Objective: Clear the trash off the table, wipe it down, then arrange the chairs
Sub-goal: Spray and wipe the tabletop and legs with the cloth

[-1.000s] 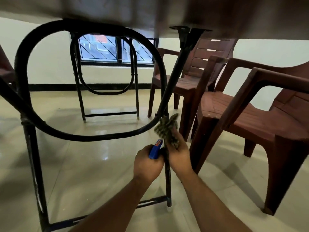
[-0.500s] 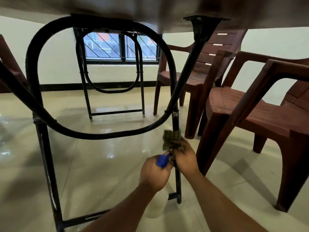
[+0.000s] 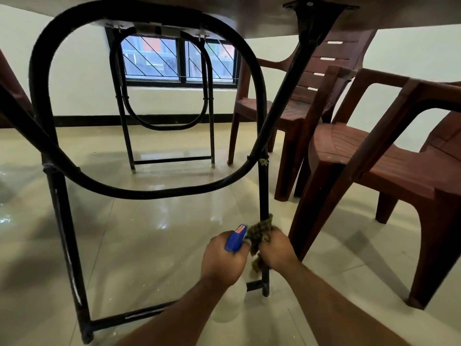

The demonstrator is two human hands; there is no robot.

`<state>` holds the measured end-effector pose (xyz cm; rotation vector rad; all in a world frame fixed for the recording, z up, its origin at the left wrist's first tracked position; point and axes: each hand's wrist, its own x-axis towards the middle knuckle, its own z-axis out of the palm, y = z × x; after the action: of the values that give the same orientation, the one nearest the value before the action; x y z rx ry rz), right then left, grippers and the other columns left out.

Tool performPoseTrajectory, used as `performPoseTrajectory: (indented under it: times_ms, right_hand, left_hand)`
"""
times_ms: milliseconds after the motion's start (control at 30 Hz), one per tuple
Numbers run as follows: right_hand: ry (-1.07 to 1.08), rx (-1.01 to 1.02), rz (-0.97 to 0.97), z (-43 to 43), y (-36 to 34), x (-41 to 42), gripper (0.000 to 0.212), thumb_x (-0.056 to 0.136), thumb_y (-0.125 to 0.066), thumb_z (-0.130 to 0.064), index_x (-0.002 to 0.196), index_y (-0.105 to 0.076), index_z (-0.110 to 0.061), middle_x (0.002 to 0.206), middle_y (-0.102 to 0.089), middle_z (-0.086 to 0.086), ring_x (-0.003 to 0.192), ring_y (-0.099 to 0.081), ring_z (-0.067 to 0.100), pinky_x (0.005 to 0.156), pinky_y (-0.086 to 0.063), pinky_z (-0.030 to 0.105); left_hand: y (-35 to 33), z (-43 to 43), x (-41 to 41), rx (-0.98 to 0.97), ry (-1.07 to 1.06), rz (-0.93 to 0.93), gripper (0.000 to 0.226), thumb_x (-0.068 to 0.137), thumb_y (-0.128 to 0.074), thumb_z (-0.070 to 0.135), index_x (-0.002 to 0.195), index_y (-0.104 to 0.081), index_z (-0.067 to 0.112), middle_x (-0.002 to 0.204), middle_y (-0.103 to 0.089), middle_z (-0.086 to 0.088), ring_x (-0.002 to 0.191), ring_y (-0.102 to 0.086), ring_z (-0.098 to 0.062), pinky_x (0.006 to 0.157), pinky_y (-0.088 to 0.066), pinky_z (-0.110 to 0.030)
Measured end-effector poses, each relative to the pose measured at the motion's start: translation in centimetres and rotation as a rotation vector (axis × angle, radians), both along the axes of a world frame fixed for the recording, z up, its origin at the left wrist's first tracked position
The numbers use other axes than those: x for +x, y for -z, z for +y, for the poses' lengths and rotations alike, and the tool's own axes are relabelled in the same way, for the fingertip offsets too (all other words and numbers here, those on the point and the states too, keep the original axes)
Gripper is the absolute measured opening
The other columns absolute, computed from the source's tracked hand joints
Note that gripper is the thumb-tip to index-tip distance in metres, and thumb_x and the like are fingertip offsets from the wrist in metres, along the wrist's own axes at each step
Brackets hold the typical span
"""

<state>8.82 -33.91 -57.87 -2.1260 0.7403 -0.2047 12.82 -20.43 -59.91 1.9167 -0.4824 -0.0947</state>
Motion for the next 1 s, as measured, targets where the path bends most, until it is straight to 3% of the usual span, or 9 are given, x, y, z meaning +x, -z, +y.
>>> performPoseTrajectory:
  times_ms: [67,167,267,400,533,633,833,900,1000]
  right_hand:
    - [0.023,-0.045,0.019,-0.4,0.4,-0.3,0.012,0.096,-0.056,-0.019,0.105,-0.063,-0.014,0.102,-0.070,0.006,0.088,-0.065,0.019,0.085,-0.056,0.036]
    - [0.048,0.041,-0.314,0.2,-2.6,0.9,0.016,0.097,-0.057,-0.010,0.105,-0.061,-0.023,0.096,-0.067,-0.001,0.071,-0.062,0.008,0.062,-0.052,0.018]
    - [-0.003,-0.120,-0.527,0.2,-4.9,2.7,0.022,0.092,-0.058,-0.004,0.108,-0.069,-0.013,0.121,-0.059,0.002,0.093,-0.059,0.005,0.078,-0.036,-0.002]
    - [-0.037,-0.105,-0.470,-0.1,2.0,0.8,0.033,0.088,-0.056,0.006,0.114,-0.069,-0.010,0.129,-0.053,-0.011,0.101,-0.053,-0.016,0.085,-0.032,-0.007]
    - [0.002,0.020,-0.107,-0.5,11.1,-3.0,0.029,0.095,-0.050,-0.001,0.116,-0.067,-0.011,0.124,-0.060,-0.005,0.092,-0.056,-0.003,0.082,-0.039,-0.002]
    - [0.091,0.128,0.053,-0.4,13.2,-4.2,0.022,0.099,-0.050,-0.012,0.116,-0.062,-0.016,0.109,-0.068,0.003,0.093,-0.066,0.019,0.089,-0.056,0.033]
    - [0.097,-0.005,-0.437,0.8,11.3,-1.7,0.036,0.090,-0.053,0.002,0.116,-0.069,-0.017,0.131,-0.058,-0.010,0.112,-0.059,0.001,0.098,-0.047,0.021]
    - [0.114,0.175,-0.321,0.1,13.9,-2.5,0.036,0.090,-0.056,0.000,0.118,-0.070,-0.018,0.126,-0.064,-0.009,0.110,-0.063,0.006,0.094,-0.049,0.022]
    - [0.293,0.667,0.036,-1.9,18.2,-5.8,0.029,0.087,-0.063,-0.021,0.105,-0.073,-0.001,0.081,-0.075,0.010,0.068,-0.070,0.029,0.064,-0.057,0.036]
  left_hand:
    - [0.6,0.1,-0.4,-0.002,0.001,0.013,0.032,0.088,-0.068,0.025,0.064,-0.047,0.025,0.055,-0.044,0.006,0.051,-0.038,-0.009,0.053,-0.035,-0.024]
    - [2.1,0.4,-0.7,0.049,-0.009,0.055,0.028,0.089,-0.067,0.031,0.068,-0.049,0.025,0.061,-0.050,0.004,0.054,-0.043,-0.011,0.055,-0.038,-0.026]
    - [2.9,0.4,-1.8,0.105,0.009,0.074,0.021,0.090,-0.067,0.036,0.076,-0.055,0.025,0.069,-0.059,0.003,0.061,-0.052,-0.014,0.059,-0.044,-0.026]
    - [4.8,0.4,-2.8,0.138,0.012,0.110,0.020,0.091,-0.067,0.034,0.076,-0.055,0.027,0.071,-0.059,0.004,0.064,-0.054,-0.014,0.062,-0.045,-0.026]
    - [7.2,1.0,-4.0,0.081,-0.023,0.166,0.020,0.088,-0.070,0.031,0.075,-0.057,0.025,0.062,-0.053,0.006,0.056,-0.046,-0.011,0.058,-0.043,-0.029]
    - [8.3,1.7,-5.2,0.066,-0.011,0.202,0.022,0.084,-0.067,0.043,0.078,-0.060,0.023,0.062,-0.055,0.004,0.054,-0.046,-0.012,0.058,-0.046,-0.034]
    - [8.6,1.5,-5.1,0.075,-0.009,0.204,0.018,0.089,-0.070,0.034,0.078,-0.060,0.023,0.064,-0.057,0.003,0.056,-0.048,-0.012,0.059,-0.047,-0.032]
    - [8.1,1.6,-4.9,0.046,-0.015,0.207,0.018,0.087,-0.070,0.035,0.079,-0.061,0.022,0.065,-0.059,0.002,0.058,-0.052,-0.016,0.063,-0.051,-0.037]
    - [7.5,1.9,-4.1,0.034,-0.016,0.192,0.024,0.081,-0.068,0.039,0.079,-0.062,0.017,0.063,-0.058,-0.001,0.057,-0.049,-0.017,0.065,-0.052,-0.047]
